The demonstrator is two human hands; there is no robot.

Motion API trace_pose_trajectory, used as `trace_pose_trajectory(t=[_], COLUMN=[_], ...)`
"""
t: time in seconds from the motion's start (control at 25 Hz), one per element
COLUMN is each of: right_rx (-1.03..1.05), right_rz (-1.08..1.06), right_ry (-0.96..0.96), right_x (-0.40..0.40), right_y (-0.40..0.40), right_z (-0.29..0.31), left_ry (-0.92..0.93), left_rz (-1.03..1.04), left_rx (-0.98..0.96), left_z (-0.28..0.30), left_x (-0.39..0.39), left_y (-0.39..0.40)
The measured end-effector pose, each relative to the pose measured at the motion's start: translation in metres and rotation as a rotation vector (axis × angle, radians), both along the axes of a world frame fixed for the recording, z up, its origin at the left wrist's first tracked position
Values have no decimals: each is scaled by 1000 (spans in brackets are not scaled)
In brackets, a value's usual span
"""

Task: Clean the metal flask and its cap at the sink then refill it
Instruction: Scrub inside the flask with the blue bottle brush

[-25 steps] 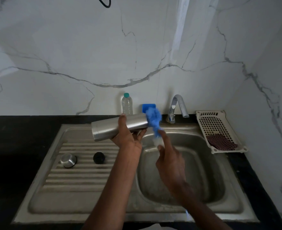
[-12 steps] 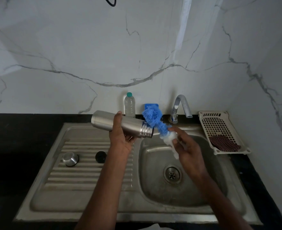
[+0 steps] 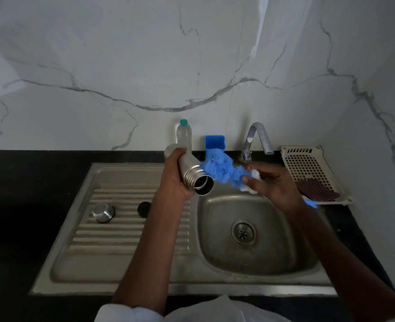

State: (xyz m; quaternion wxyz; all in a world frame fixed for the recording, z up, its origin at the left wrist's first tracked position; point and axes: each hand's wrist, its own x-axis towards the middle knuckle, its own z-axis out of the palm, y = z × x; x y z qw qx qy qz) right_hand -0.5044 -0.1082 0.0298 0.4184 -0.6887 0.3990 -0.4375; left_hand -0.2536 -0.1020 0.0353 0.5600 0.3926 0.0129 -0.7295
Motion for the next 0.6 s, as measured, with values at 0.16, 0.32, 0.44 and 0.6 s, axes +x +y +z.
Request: trace_pose_trajectory(t=[0.16, 0.32, 0.44, 0.6], right_rx=[-194, -301, -366, -421], right_rz=[12, -20, -17, -34], right_ry=[70, 191, 138, 160], right_x=[25, -3, 25, 22], right_y=[-6, -8, -2, -9], right_z=[4, -1, 5, 4], left_ry=[32, -20, -39, 21], left_rz=[-92, -75, -68, -74], left_rx=[-6, 79, 31, -32], left_z=[3, 0, 2, 9], left_x=[-3, 8, -17, -19], left_y=[6, 13, 8, 8])
